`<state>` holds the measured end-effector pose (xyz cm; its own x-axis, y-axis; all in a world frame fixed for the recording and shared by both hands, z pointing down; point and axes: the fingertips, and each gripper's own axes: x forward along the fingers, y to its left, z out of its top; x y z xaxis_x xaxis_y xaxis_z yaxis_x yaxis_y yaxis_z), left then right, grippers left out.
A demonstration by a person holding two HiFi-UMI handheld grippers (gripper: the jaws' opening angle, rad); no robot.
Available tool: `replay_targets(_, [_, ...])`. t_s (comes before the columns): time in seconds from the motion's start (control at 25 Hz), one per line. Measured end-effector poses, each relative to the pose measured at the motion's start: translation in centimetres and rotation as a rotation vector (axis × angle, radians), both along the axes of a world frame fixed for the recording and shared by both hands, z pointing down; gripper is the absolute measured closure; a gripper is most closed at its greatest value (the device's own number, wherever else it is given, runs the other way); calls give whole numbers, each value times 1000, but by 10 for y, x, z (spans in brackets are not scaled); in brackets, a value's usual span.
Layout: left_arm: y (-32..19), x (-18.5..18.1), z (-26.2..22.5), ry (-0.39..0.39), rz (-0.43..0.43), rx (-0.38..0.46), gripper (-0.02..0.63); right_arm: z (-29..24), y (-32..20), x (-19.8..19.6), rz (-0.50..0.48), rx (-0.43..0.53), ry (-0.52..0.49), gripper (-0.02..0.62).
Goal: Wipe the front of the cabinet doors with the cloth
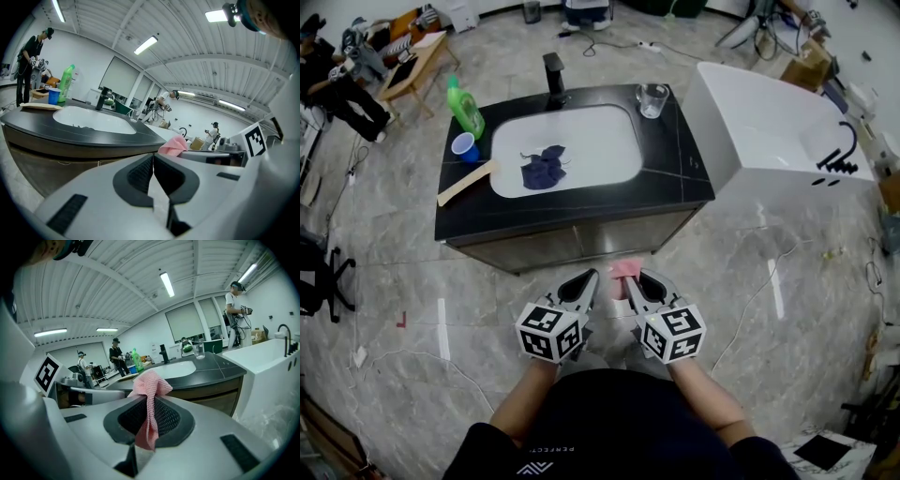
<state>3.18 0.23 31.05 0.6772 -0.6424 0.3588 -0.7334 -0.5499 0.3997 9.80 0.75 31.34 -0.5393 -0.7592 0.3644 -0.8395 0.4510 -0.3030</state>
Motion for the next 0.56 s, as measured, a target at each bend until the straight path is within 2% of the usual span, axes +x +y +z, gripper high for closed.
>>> replay_targets(0.56, [-1, 6, 1, -1, -5, 8, 597, 1, -3, 3, 9, 8, -19, 543])
